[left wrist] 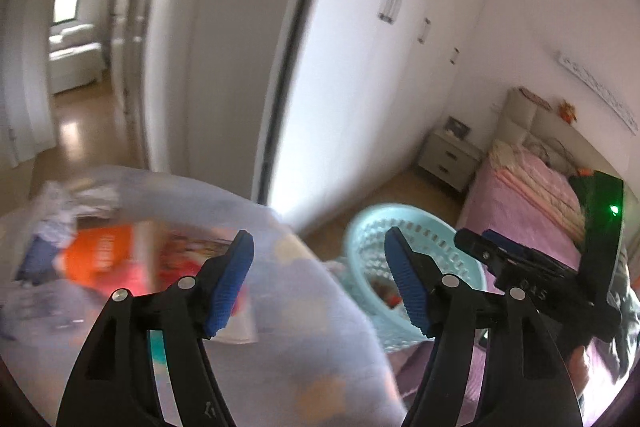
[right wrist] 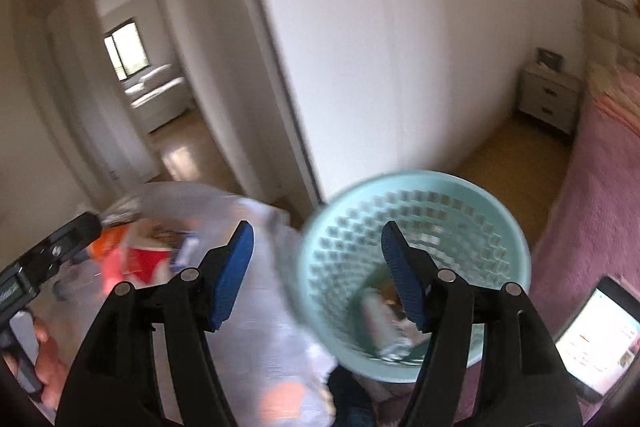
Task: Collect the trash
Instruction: 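Grasp the clear plastic bottle with the left tool while the right tool grasps the red-and-white cup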
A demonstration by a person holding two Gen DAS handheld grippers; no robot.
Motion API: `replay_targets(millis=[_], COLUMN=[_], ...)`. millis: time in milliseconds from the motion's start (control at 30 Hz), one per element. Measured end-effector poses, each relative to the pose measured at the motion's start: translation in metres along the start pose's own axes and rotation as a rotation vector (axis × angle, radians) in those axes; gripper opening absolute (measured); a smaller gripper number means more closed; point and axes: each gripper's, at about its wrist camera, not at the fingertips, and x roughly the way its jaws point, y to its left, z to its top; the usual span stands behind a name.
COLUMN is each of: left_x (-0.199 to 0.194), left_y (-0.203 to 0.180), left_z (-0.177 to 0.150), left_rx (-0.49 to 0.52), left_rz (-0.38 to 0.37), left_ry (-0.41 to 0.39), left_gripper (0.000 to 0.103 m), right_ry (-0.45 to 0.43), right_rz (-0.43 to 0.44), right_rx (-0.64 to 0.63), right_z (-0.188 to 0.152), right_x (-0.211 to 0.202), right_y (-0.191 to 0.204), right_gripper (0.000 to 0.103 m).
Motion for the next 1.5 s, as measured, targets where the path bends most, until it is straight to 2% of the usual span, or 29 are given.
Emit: replay_targets(millis=[100, 233, 400, 433, 533, 700, 833, 900, 1133, 1200, 1267, 1333, 1500], left_x=[-0.024, -0.051, -0.072, -0.074, -0.074, -0.062, -0.053, -0.049, -0.057, -0.060, -0.065, -0.068, -0.061], left_y=[0.029, 0.081, 0.148, 0.166, 0.200, 0.249, 0.277, 0.278, 0.265, 0.255, 0.243, 0.230, 0.210], left_z=[-0.001, -0.007, -0.014, -0.017, -0.020, -0.029, -0.033, -0.035, -0.047, -0.052, -0.059, -0.064, -0.071], left_rx=[-0.032, -0.081, -0.150, -0.165, -0.192, -0.208, -0.232, -0.238, -0.264, -0.262, -0.240, -0.214, -0.160], left_rz=[0.050, 0.154, 0.265, 0.289, 0.338, 0.361, 0.366, 0.372, 0.245, 0.207, 0.177, 0.158, 0.149], left_ry=[-0.031, -0.049, -0.029, -0.009, 0.025, 0.096, 0.149, 0.168, 0.235, 0.263, 0.285, 0.306, 0.327], left_gripper=[0.066, 0.066, 0.067, 0.070, 0.071, 0.071, 0.071, 0.071, 0.071, 0.071, 0.071, 0.071, 0.073], right_ry=[-0.002, 0.025, 0.092, 0.105, 0.137, 0.210, 0.235, 0.254, 0.304, 0.301, 0.298, 0.297, 0.285], right_rz=[0.060, 0.126, 0.196, 0.205, 0.215, 0.229, 0.232, 0.244, 0.292, 0.313, 0.321, 0.325, 0.366], right_rx=[-0.057, -0.116, -0.154, -0.160, -0.168, -0.151, -0.155, -0.155, -0.160, -0.167, -0.187, -0.205, -0.238], right_z=[-0.002, -0.008, -0.023, -0.025, -0.031, -0.040, -0.042, -0.043, -0.047, -0.049, -0.052, -0.055, -0.060], right_x=[0.001, 0.013, 0.039, 0.044, 0.062, 0.098, 0.118, 0.127, 0.141, 0.139, 0.137, 0.133, 0.118], right_y=[0.035, 0.074, 0.117, 0.122, 0.138, 0.149, 0.154, 0.158, 0.163, 0.164, 0.167, 0.169, 0.173], right_gripper=[0.063, 0.063, 0.063, 0.063, 0.063, 0.063, 0.063, 0.063, 0.062, 0.056, 0.042, 0.036, 0.036])
